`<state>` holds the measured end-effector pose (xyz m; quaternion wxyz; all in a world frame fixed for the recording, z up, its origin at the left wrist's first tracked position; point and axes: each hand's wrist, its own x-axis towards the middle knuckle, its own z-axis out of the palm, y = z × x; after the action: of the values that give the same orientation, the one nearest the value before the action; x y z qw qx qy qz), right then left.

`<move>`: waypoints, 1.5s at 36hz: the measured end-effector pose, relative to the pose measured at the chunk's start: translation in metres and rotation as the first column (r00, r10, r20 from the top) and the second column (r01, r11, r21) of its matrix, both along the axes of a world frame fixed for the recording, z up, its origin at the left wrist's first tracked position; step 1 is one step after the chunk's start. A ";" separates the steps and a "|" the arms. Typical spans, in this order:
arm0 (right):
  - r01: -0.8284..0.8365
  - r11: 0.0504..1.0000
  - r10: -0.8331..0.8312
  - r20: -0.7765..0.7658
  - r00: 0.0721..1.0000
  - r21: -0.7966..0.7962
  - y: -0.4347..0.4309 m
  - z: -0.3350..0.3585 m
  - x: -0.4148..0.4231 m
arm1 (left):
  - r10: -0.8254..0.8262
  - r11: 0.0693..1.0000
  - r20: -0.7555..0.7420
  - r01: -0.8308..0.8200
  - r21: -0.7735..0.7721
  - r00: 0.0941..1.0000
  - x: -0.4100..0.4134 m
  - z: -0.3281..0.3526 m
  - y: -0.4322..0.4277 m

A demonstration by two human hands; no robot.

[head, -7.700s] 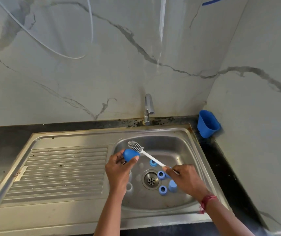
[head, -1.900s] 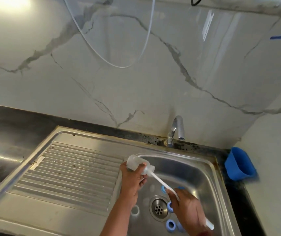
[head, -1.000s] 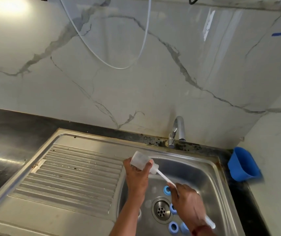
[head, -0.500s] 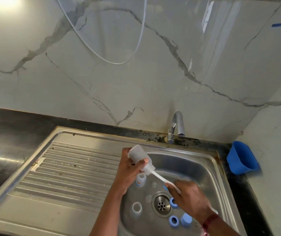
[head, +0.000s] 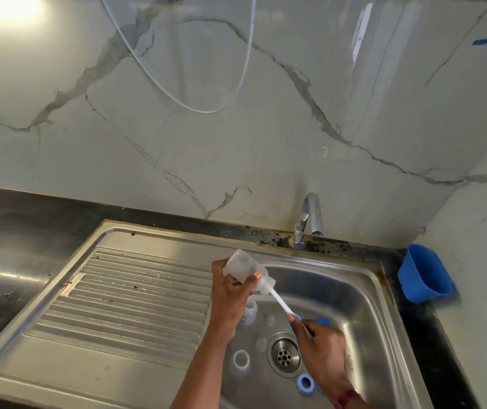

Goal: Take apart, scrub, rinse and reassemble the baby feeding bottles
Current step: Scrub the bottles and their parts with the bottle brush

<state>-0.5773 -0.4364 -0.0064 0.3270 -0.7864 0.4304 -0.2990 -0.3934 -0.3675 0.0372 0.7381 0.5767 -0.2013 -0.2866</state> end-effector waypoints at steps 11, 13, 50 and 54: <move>-0.214 0.974 0.226 -0.244 0.943 0.074 -0.014 0.012 -0.011 | -0.057 0.995 0.163 0.043 0.088 0.985 0.023 -0.001 0.017; -0.244 0.968 0.249 -0.227 0.941 0.053 -0.015 0.011 -0.014 | -0.090 0.994 0.143 0.081 0.071 0.986 0.024 0.001 0.017; -0.272 0.933 0.320 -0.201 0.926 0.234 -0.008 0.024 -0.016 | -0.220 0.975 -0.042 0.220 -0.010 0.975 0.033 0.003 0.024; -0.232 0.946 0.251 -0.059 0.966 0.226 0.000 0.021 -0.018 | -0.222 0.974 -0.174 0.209 -0.093 0.959 0.026 0.004 0.021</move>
<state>-0.5951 -0.4359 0.0151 0.4259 -0.8051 0.3745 -0.1735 -0.3677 -0.3465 0.0412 0.7387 0.4948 -0.2047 -0.4093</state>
